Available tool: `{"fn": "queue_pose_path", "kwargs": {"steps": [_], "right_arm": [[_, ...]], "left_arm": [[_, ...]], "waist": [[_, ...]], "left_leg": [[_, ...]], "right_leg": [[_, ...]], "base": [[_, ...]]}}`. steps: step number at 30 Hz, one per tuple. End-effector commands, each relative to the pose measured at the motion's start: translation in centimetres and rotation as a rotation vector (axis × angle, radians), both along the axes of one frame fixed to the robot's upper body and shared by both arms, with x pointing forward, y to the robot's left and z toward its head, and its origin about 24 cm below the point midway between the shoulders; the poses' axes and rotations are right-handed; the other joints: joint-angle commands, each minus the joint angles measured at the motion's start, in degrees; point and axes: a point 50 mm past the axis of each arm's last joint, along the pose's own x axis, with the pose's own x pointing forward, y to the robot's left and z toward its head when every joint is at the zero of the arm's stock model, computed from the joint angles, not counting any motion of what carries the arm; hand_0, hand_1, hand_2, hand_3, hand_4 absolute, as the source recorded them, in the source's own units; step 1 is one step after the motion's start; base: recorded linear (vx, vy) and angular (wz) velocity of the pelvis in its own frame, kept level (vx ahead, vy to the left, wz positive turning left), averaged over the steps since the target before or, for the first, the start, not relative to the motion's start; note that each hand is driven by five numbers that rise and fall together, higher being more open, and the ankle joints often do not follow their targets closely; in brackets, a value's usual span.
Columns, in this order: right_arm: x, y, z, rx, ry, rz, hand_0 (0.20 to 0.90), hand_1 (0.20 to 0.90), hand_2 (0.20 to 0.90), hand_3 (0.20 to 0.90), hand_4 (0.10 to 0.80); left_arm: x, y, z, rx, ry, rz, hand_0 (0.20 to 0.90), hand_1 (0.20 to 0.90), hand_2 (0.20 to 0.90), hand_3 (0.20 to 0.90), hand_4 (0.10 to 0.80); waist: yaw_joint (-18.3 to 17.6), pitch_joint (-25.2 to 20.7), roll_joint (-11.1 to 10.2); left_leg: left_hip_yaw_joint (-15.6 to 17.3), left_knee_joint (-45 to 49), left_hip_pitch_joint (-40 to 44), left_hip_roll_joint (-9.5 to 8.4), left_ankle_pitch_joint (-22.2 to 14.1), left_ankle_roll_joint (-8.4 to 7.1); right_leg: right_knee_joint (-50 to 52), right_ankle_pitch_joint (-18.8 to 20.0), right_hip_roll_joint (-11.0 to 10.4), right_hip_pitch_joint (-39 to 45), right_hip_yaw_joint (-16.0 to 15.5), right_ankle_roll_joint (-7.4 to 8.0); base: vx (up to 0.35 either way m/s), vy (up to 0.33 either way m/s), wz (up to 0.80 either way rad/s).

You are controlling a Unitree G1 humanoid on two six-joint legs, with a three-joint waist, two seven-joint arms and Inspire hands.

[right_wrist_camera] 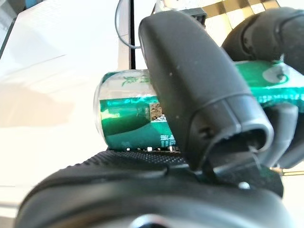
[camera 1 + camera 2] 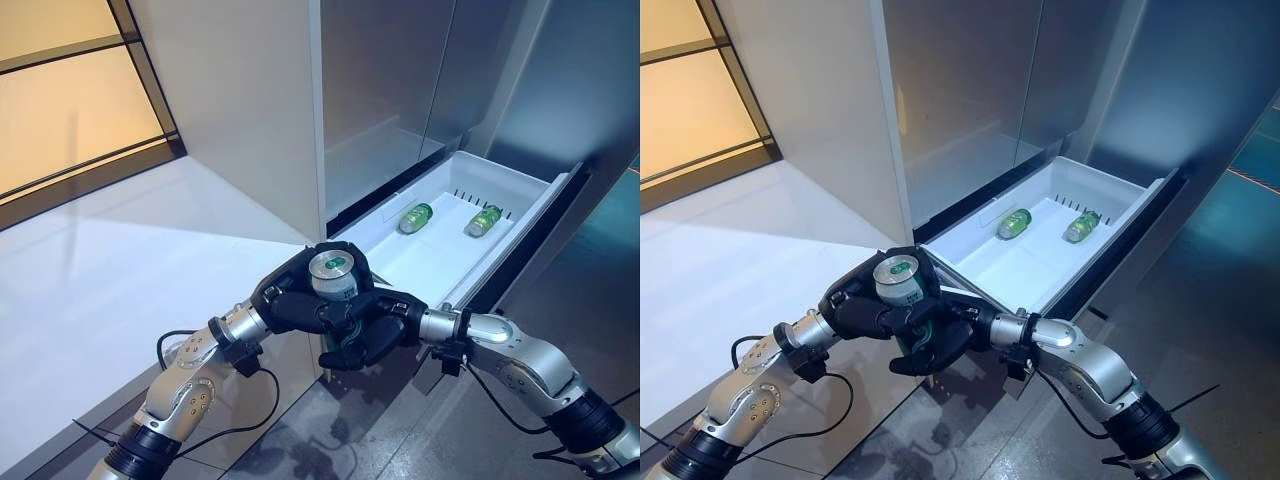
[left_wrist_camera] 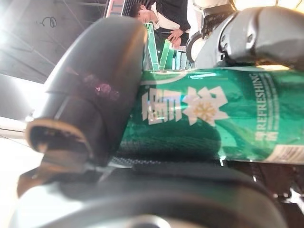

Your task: Put drinks into fridge and close the fridge

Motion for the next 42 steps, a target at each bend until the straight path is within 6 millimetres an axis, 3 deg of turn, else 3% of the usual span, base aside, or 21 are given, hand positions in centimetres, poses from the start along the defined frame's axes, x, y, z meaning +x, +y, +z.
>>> {"fn": "queue_pose_path", "kwargs": {"steps": [1, 11, 22, 24, 25, 26, 27, 34, 42], "right_arm": [[1.2, 2.2, 3.9, 0.199, -0.074, 0.061, 0.300, 0.300, 0.300, 0.200, 0.100], [1.3, 2.7, 2.7, 0.330, 0.079, -0.072, 0.300, 0.300, 0.300, 0.200, 0.100], [2.0, 1.6, 2.1, 0.279, 0.067, -0.181, 0.300, 0.300, 0.300, 0.200, 0.100], [2.2, 1.5, 2.2, 0.271, 0.058, -0.195, 0.300, 0.300, 0.300, 0.200, 0.100], [2.3, 1.3, 2.3, 0.262, 0.048, -0.207, 0.300, 0.300, 0.300, 0.200, 0.100], [2.5, 1.0, 2.3, 0.251, 0.036, -0.223, 0.300, 0.300, 0.300, 0.200, 0.100], [2.6, 0.9, 2.4, 0.245, 0.030, -0.231, 0.300, 0.300, 0.300, 0.200, 0.100], [3.8, -0.6, 2.8, 0.176, -0.048, -0.342, 0.300, 0.300, 0.300, 0.200, 0.100], [5.7, -2.1, 3.8, 0.100, -0.182, -0.497, 0.300, 0.300, 0.300, 0.200, 0.100]], "left_arm": [[0.9, -1.7, 5.5, -0.216, -0.248, -0.111, 0.300, 0.300, 0.300, 0.200, 0.100], [0.5, -2.4, 5.3, -0.187, -0.264, -0.170, 0.300, 0.300, 0.300, 0.200, 0.100], [0.2, -3.1, 5.1, -0.101, -0.301, -0.226, 0.300, 0.300, 0.300, 0.200, 0.100], [0.3, -3.1, 5.1, -0.091, -0.310, -0.224, 0.420, 0.420, 0.420, 0.340, 0.240], [0.3, -3.1, 5.2, -0.083, -0.319, -0.222, 0.721, 0.721, 0.721, 0.691, 0.591], [0.4, -3.0, 5.3, -0.078, -0.329, -0.223, 0.869, 0.869, 0.869, 0.864, 0.764], [0.3, -3.0, 5.4, -0.076, -0.339, -0.224, 0.900, 0.900, 0.900, 0.900, 0.800], [0.2, -2.1, 7.2, -0.166, -0.458, -0.174, 0.900, 0.900, 0.900, 0.900, 0.800], [-0.2, -0.6, 10.0, -0.412, -0.600, -0.022, 0.900, 0.900, 0.900, 0.900, 0.800]], "waist": [[0.9, -4.7, -1.5], [0.6, -4.3, -1.1], [0.0, -4.0, -1.1], [-0.1, -4.0, -1.1], [-0.1, -4.0, -1.1], [-0.1, -3.9, -1.1], [-0.2, -3.9, -1.1], [-0.2, -4.0, -1.1], [0.5, -4.2, -1.7]], "left_leg": [[-1.4, 1.0, 0.4, -1.76, -3.8, -0.09], [-1.5, 0.9, 0.6, -1.63, -3.7, -0.17], [-1.3, 0.8, 0.8, -1.46, -3.7, -0.04], [-1.3, 0.8, 0.8, -1.44, -3.7, -0.08], [-1.3, 0.9, 0.8, -1.42, -3.7, -0.11], [-1.3, 0.9, 0.7, -1.43, -3.7, -0.13], [-1.3, 0.9, 0.7, -1.42, -3.7, -0.14], [-1.3, 0.7, 0.7, -1.38, -3.6, -0.35], [-2.2, 0.7, -0.2, -1.44, -3.1, -0.52]], "right_leg": [[3.9, -2.7, -0.5, -2.0, -1.5, 3.68], [3.8, -2.7, -0.3, -1.8, -1.3, 3.66], [3.8, -2.9, 0.1, -1.6, -1.0, 3.40], [3.8, -2.9, 0.2, -1.7, -0.9, 3.37], [3.8, -2.9, 0.2, -1.7, -1.0, 3.37], [3.9, -2.8, 0.2, -1.7, -1.0, 3.34], [3.8, -2.8, 0.2, -1.7, -1.0, 3.32], [3.5, -2.8, 0.3, -1.5, -1.0, 3.16], [4.0, -2.8, 0.3, -2.3, -1.3, 2.80]], "base": [[0.000, 0.000, 0.00], [0.000, 0.000, 0.00], [0.000, 0.000, 0.00], [0.000, 0.000, 0.00], [0.000, 0.000, 0.00], [0.000, 0.000, 0.00], [0.000, 0.000, 0.00], [0.000, 0.000, 0.00], [-0.015, -0.002, 0.00]]}}
